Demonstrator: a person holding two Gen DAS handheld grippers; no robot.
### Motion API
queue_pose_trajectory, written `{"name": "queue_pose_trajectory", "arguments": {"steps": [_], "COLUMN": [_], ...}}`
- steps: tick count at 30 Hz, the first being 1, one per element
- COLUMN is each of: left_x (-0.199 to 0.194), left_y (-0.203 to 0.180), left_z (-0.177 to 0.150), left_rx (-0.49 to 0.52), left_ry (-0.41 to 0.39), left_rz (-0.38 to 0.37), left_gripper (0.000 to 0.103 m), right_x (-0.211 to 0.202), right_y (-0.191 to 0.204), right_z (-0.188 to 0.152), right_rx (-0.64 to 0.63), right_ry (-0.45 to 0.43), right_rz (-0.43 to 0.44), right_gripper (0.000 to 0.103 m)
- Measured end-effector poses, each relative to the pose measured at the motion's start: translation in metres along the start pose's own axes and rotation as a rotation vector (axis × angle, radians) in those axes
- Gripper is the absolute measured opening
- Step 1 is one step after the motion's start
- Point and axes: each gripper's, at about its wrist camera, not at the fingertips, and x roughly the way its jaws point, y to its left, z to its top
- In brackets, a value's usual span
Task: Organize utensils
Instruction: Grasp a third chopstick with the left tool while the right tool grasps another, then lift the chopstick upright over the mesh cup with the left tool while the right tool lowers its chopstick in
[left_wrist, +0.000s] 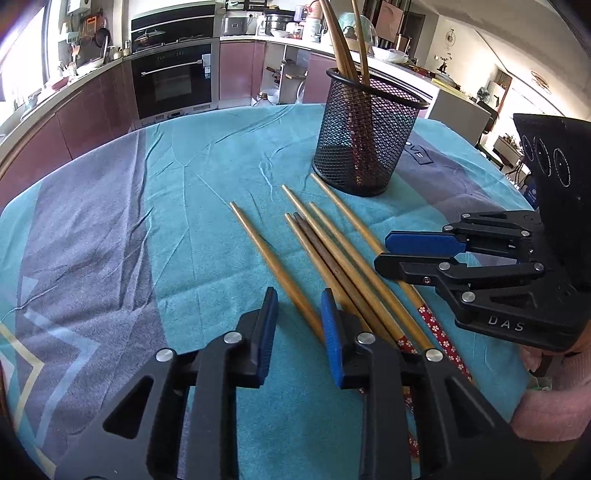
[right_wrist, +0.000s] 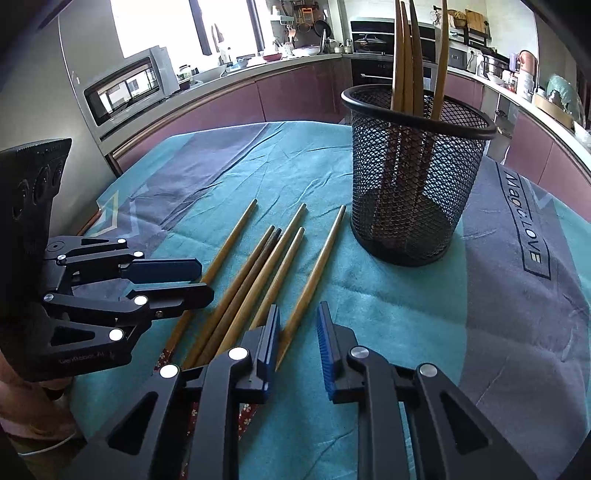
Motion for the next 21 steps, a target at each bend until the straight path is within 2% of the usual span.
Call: {"name": "queue_pose_trajectory", "arguments": {"steps": [2,5,11,15,21], "left_x": [0.002,0.005,0.008,0.011,0.013], "left_y": [0.002,0.003,0.001,0.001,-0.003], "left_z": [0.002,0.006,0.011,0.014,0.017], "left_rx": [-0.005,-0.012,-0.011,-0.015,-0.021], "left_ry": [-0.001,-0.002,-0.002,-0.002,-0.007], "left_rz": [0.007,0.019,0.051,0.071,0.108], "left_gripper": [0.018,0.015,0.016,0.016,0.011], "right_x": [0.003,0.006,0.011,0.015,0.014], "right_y": [0.001,0.002,0.002,0.0,-0.007], "right_z": [0.003,0.006,0.011,0.016,0.016], "right_rx": [0.002,-0.003,0.012,0.034,0.075], "right_ry": [-0.002,-0.007,-0.012,-0.015,-0.02], "right_rz": [-0.007,-0.021,-0.029,-0.032,-0.005], "right_gripper": [0.019,0.019,0.016,0.01,0.005]}}
